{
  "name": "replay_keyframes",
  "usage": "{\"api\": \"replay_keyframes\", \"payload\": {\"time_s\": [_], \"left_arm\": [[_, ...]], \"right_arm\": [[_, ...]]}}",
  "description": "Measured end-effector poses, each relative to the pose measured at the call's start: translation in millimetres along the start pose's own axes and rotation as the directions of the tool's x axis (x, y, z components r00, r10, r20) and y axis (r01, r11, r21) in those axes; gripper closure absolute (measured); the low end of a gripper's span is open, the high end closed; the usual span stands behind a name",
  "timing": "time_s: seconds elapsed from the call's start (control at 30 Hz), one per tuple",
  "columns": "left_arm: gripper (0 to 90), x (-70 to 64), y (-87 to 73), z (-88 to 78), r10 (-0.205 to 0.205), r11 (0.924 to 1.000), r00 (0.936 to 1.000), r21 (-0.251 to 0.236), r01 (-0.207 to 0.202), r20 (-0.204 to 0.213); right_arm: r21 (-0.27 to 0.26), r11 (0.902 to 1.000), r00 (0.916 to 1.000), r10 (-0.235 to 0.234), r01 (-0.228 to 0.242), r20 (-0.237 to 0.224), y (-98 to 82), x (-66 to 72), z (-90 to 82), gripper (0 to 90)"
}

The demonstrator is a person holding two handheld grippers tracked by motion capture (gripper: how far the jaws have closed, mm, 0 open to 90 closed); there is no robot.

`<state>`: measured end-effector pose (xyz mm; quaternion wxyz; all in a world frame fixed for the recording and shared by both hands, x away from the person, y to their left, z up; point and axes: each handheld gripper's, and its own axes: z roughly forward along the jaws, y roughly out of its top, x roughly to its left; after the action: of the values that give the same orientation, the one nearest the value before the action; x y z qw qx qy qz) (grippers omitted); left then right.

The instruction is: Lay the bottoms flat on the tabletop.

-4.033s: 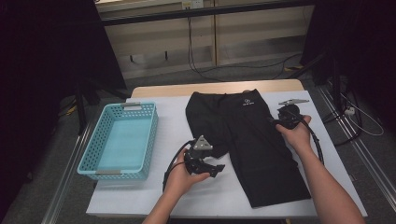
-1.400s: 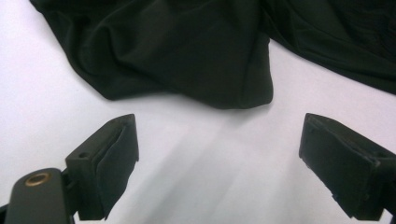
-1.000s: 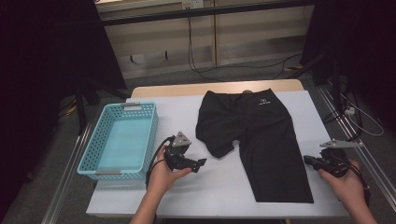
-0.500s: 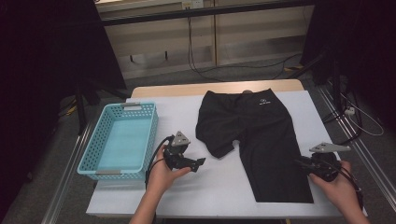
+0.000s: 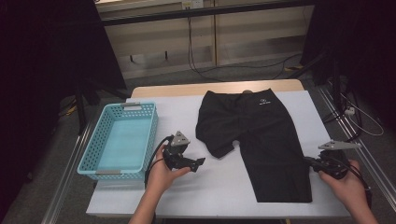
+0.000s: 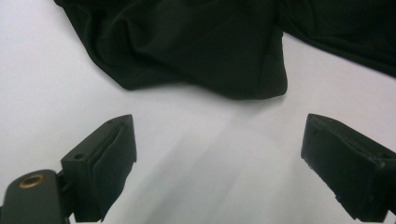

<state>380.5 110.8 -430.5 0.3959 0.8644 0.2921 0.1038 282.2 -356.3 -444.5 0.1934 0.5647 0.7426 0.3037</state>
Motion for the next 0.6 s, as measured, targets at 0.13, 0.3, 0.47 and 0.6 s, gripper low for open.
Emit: {"api": "replay_keyframes", "payload": {"time_s": [0.13,0.3,0.47,0.6], "left_arm": [[10.3,-0.6,0.4,0.4,-0.005,1.0000,1.0000,-0.006,0.005,0.003],[10.3,-1.0,0.8,0.5,0.000,1.0000,1.0000,-0.003,0.000,0.003],[10.3,-0.9,-0.1,-0.8,0.001,1.0000,1.0000,-0.003,-0.001,0.004],[10.4,-1.0,-0.7,-0.8,0.011,0.9999,0.9999,0.010,-0.011,0.008]], "right_arm": [[-0.015,0.9998,0.9995,-0.014,0.014,0.028,-3.8,-3.5,-0.5,80.7],[-0.041,0.9963,0.9969,-0.075,0.076,0.024,3.8,15.1,-0.9,61.5],[-0.039,0.9950,0.9956,-0.091,0.092,0.023,7.4,24.5,-4.5,60.2],[0.005,0.9969,0.9960,-0.078,0.078,0.043,1.5,15.8,-4.8,63.4]]}}
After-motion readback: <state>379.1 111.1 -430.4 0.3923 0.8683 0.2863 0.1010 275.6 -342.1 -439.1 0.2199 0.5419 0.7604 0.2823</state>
